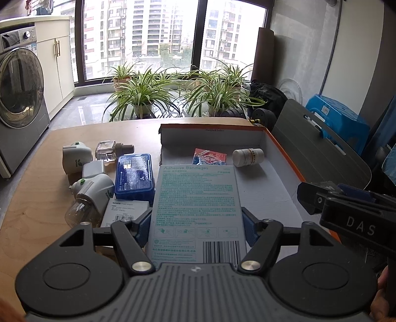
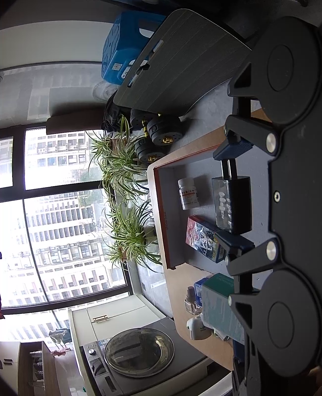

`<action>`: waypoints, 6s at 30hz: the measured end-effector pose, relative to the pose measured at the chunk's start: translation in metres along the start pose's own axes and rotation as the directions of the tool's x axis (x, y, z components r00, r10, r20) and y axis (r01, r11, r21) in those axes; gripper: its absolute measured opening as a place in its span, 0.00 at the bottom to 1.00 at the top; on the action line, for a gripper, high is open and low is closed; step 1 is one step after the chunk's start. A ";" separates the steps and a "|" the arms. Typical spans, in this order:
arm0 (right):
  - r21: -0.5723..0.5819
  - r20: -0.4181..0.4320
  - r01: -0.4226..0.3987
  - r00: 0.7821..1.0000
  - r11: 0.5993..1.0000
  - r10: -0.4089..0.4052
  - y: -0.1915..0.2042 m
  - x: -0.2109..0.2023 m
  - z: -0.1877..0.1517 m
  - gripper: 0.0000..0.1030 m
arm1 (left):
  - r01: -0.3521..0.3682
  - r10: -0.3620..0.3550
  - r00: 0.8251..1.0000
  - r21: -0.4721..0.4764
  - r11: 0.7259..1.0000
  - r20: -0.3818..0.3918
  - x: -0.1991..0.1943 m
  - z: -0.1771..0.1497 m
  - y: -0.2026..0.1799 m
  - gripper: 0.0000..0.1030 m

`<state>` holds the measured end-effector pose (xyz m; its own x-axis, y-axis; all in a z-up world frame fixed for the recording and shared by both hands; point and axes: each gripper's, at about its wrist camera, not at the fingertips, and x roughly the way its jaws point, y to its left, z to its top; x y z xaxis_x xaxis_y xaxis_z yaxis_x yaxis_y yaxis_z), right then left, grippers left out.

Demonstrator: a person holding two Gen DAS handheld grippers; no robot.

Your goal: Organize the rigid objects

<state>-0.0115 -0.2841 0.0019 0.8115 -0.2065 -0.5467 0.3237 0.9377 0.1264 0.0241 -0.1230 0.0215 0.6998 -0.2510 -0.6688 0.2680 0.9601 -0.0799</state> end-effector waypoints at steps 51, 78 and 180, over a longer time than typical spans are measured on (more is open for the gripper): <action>-0.052 -0.048 -0.025 0.999 0.998 0.023 -0.019 0.102 0.055 0.74 | 0.026 -0.022 0.996 0.054 0.998 -0.088 0.073 0.038 -0.034 0.70; -0.030 0.001 0.020 1.000 0.999 -0.020 -0.021 0.070 0.051 0.82 | 0.063 -0.061 0.994 0.025 0.998 -0.089 0.051 0.029 -0.024 0.92; -0.184 -0.291 -0.176 0.950 0.967 0.118 0.201 0.110 -0.041 0.69 | -0.093 0.101 0.994 -0.197 0.976 0.031 -0.009 -0.023 0.195 0.37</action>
<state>0.1226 -0.1071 -0.0670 0.6671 -0.0044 -0.7450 0.0808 0.9945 0.0664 0.0550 0.0694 -0.0047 0.7438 -0.1564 -0.6499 0.0657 0.9846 -0.1618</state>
